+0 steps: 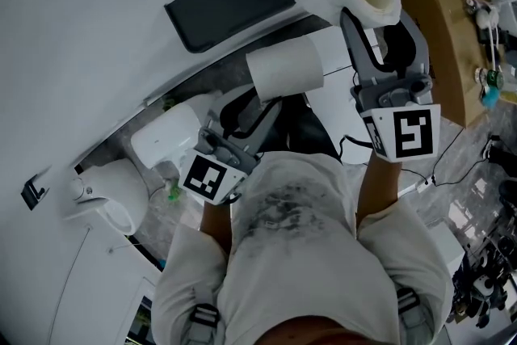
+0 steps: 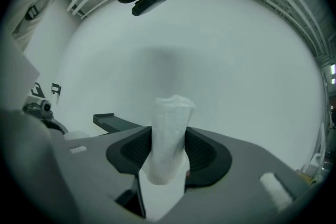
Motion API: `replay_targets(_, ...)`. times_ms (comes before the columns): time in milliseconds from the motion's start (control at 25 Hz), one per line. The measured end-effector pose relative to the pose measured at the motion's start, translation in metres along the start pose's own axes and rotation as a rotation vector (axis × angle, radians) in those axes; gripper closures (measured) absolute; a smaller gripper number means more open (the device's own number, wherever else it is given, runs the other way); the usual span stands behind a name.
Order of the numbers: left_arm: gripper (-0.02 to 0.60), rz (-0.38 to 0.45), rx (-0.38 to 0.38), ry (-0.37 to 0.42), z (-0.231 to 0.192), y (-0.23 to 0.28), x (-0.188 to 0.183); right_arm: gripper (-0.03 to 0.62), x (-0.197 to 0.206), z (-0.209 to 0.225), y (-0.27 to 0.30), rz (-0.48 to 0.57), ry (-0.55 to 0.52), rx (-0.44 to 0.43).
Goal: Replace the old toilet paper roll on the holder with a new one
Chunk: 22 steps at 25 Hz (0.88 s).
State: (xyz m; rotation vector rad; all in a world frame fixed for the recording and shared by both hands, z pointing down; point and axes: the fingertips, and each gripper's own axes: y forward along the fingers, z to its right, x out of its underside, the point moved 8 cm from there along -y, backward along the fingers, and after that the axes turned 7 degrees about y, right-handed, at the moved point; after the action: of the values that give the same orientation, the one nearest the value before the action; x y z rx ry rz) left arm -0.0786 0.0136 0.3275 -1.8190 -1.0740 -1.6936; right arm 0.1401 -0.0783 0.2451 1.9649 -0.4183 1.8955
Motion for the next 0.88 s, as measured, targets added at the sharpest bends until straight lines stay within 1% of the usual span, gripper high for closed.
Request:
replay_targets(320, 0.436, -0.006, -0.001, -0.005, 0.003, 0.003, 0.008, 0.398, 0.034, 0.001, 0.002, -0.074, -0.012, -0.013)
replay_targets(600, 0.436, -0.011, -0.016, -0.007, 0.003, 0.003, 0.015, 0.398, 0.062, -0.005, 0.014, -0.131, -0.038, -0.097)
replay_targets(880, 0.436, -0.012, -0.034, -0.015, 0.002, 0.002, 0.019, 0.398, 0.084, -0.003, 0.025, -0.185, -0.073, -0.122)
